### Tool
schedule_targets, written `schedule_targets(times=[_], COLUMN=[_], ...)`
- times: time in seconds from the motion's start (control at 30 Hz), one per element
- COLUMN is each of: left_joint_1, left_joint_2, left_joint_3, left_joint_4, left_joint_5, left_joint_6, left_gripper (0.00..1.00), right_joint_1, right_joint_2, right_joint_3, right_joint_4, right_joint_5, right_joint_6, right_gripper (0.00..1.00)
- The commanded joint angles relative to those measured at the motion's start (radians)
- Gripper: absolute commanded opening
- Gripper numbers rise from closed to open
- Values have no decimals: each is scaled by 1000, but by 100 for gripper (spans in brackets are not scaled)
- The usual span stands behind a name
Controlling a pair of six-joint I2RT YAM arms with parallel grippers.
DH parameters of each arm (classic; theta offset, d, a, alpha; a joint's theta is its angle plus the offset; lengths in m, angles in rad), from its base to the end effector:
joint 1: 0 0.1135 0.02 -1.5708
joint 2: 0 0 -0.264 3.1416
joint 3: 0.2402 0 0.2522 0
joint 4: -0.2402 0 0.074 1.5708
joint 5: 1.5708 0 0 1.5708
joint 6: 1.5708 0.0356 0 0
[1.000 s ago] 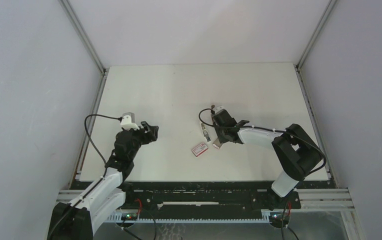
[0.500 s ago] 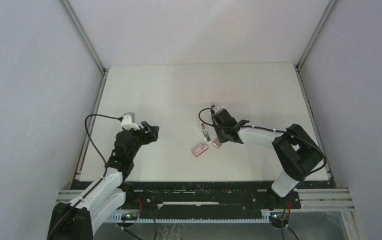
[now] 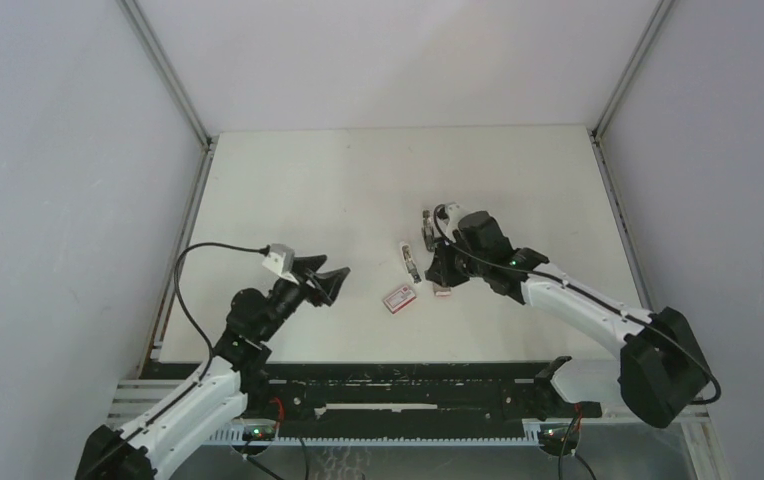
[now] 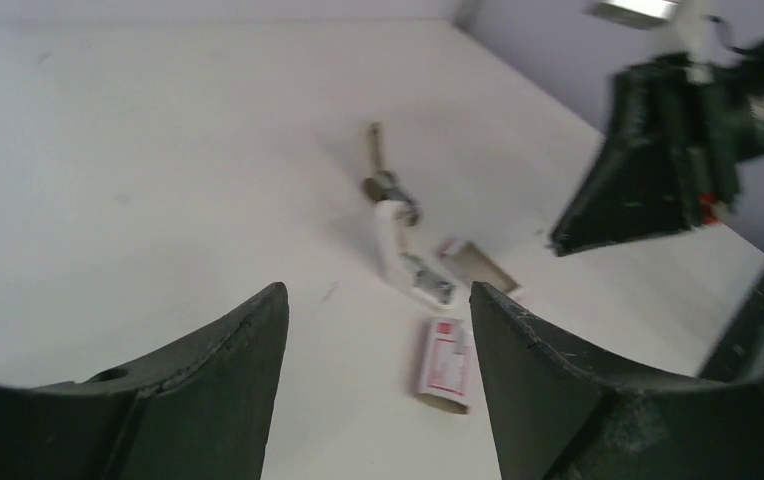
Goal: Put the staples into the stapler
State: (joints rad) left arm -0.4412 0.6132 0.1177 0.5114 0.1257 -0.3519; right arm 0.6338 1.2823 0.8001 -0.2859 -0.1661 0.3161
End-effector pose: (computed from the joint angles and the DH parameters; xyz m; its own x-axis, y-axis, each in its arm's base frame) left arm 0.1404 -0.0713 0.2035 -0.1716 -0.2971 -0.9393 0.5091 0.7895 -0.3428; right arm 0.2126 0.1636 0.2303 -0.7434 -0.1659 -0.6479 -0.4722 0.8163 0.3328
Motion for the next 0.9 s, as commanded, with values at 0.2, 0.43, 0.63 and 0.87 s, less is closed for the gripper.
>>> schedule_targets(times=[0.2,0.43,0.63,0.87], left_joint_1=[-415,-563,-621,-662], left_joint_2=[75,95,130,181], left_joint_3=[54,106,152,181], left_joint_4=[233,235,250,264], left_joint_5=[66,-29,-60,-27], left_joint_6=[265,402,466,507], left_gripper=[71,70,65,56], right_joint_1=[-30,-47,-47,-40], right_joint_2=[-211,-268,-280,-292], right_joint_3=[-85,-133,-162,-162], right_joint_4=[183,279,378,392], right_joint_5=[-534,-688,-740,-751], right_joint_6=[245,360,440,458], right_gripper=[12,12,13,13])
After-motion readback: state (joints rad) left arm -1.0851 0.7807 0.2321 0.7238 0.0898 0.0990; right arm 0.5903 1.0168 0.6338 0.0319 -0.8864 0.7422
